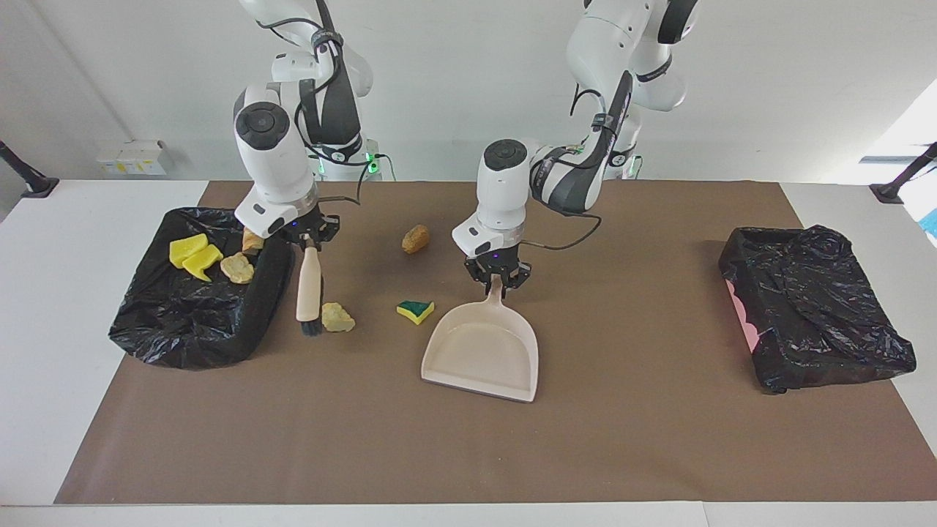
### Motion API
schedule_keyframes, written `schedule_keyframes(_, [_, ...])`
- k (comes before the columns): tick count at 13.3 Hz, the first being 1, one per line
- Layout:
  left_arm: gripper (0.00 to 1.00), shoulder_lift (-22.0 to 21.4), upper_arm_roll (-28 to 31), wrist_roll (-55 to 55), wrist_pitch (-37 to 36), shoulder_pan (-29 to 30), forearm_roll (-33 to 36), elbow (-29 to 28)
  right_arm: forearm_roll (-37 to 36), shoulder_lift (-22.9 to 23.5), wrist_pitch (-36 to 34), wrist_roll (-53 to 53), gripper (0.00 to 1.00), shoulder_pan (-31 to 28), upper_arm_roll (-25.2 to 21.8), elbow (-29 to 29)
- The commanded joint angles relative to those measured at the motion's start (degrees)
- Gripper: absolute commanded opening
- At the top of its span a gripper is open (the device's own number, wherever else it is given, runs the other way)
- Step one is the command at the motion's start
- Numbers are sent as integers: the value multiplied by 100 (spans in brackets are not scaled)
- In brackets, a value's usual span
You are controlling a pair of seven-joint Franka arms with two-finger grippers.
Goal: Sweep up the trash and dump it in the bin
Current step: 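Carry the brush with the right gripper behind the crust and green scrap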
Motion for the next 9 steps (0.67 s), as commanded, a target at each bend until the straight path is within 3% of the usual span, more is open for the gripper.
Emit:
schedule_keyframes(1, [10, -140, 5, 105, 84, 22, 103, -161, -647, 477, 185, -85, 0, -233, 69, 222])
schedule_keyframes(4, [10, -377, 14, 699, -134, 196, 112, -161, -693, 698, 388, -469, 0, -445, 78, 195])
schedule_keyframes(6, [10, -693, 14, 1908, -782, 408, 112, -169, -623, 882, 397, -463, 0, -383, 86, 108])
schedule_keyframes(9, [9, -826, 14, 3326, -1522, 505, 103, -161, -535, 866, 327, -463, 0, -270, 113, -6])
